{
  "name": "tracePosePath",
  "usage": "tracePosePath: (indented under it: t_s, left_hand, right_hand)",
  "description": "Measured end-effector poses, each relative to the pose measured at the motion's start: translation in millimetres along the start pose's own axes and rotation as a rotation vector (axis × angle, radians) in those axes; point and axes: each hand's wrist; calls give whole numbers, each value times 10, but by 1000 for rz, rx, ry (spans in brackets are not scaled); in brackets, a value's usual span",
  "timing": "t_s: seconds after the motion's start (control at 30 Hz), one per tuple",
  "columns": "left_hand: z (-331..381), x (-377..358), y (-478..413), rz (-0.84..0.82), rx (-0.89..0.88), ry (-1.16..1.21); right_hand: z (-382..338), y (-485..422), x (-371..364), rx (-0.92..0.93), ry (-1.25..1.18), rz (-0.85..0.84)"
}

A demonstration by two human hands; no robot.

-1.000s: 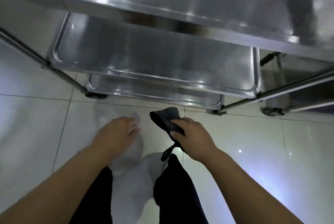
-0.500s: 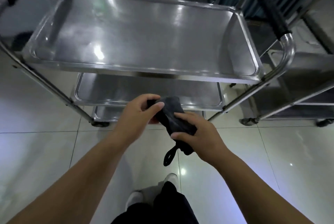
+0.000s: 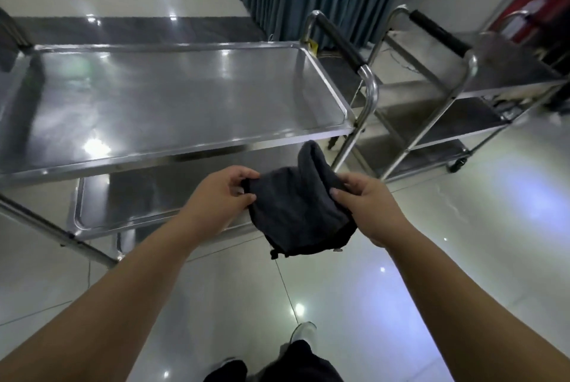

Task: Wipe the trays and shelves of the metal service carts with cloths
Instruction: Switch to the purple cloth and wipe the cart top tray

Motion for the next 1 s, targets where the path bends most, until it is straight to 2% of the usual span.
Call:
tracePosePath:
  t_s: [0.07,0.1,0.2,0.23,0.33,0.47,0.63,0.7,0.8,1.0]
  left_hand:
    - [122,-172,-32,64,-81,-166]
    - [207,-264,-42,59,-102,-171]
    - [522,-608,-68,-176,-115,9]
    - [609,-737,-90,-219,-128,2]
    - [741,-1113,-239,-126,-181,-212]
    - [928,-1543,-463,-31,-227,-339]
    - [1291,-2080,-741,58,-371,-438]
    - [1416,-2287,-808,101,-387,-433]
    - [1596,-2611,-822,94,-394,-366]
    - [1935,-3379,-675,-244,-372,-204]
  right_hand:
    - [-67,-13,159,-8,-34,61]
    - [-91,-23,237,-11,-50,83]
    - [-155,-64,463,-18,-93,109]
    - [-179,-81,553,-22,-121,107]
    - [-232,-154,957,-26,-147,91]
    - [-256,-193,1649,24,127,42]
    - [-140,-320,2427,148,551,337]
    - [-57,-387,2658,157,573,390]
    - [36,-506,2912,92,386,450]
    - [158,-704,3266,-149,-180,351]
Point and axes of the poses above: each hand's wrist, its own y-axis away from the middle knuckle, its own x-axis out of the back of the hand, z = x × y, and after that the axes turned 8 degrees about z, right-handed
